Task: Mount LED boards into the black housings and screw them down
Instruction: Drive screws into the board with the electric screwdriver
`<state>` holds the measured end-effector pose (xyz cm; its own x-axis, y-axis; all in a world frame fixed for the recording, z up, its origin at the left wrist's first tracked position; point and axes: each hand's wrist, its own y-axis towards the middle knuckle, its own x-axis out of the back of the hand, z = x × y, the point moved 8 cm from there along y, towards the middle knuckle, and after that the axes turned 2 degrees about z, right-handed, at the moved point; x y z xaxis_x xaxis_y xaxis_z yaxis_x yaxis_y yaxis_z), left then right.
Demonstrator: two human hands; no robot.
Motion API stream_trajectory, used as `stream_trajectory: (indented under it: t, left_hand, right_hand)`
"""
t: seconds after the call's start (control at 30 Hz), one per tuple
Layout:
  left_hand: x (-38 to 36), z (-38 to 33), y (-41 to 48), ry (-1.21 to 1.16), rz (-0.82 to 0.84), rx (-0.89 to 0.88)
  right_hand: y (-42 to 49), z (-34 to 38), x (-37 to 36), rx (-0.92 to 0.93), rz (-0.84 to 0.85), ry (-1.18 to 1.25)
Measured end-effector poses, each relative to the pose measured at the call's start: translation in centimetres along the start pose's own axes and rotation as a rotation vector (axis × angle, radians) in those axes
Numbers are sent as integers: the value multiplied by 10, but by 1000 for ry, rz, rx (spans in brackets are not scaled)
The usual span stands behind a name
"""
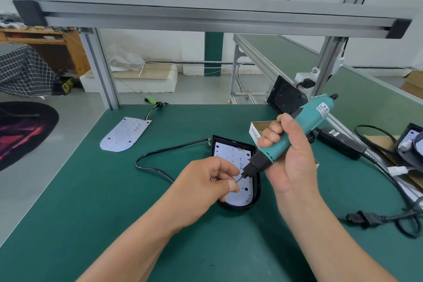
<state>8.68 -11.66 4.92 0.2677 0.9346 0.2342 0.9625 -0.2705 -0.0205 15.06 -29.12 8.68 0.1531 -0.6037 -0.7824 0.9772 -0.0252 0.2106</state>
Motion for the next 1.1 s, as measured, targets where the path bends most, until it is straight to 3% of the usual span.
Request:
stream_trajectory:
  t: [0.23, 0.4, 0.5, 0.7, 1.1]
  left_hand:
    - [5, 1, 1, 13, -36, 3]
    - [32, 8, 6, -28, -293, 9]
    - [50, 20, 9, 149, -409, 97]
    - [29, 36, 15, 353, -237, 166]
    - [27, 34, 19, 494, -274, 218]
  right_hand:
    - [2, -1, 10, 6, -63, 28]
    - [5, 2, 20, 19, -102, 11]
    - [6, 0, 24, 16, -105, -53]
    - [5, -5, 20, 40, -54, -150]
    - [0, -11, 6, 48, 40, -298]
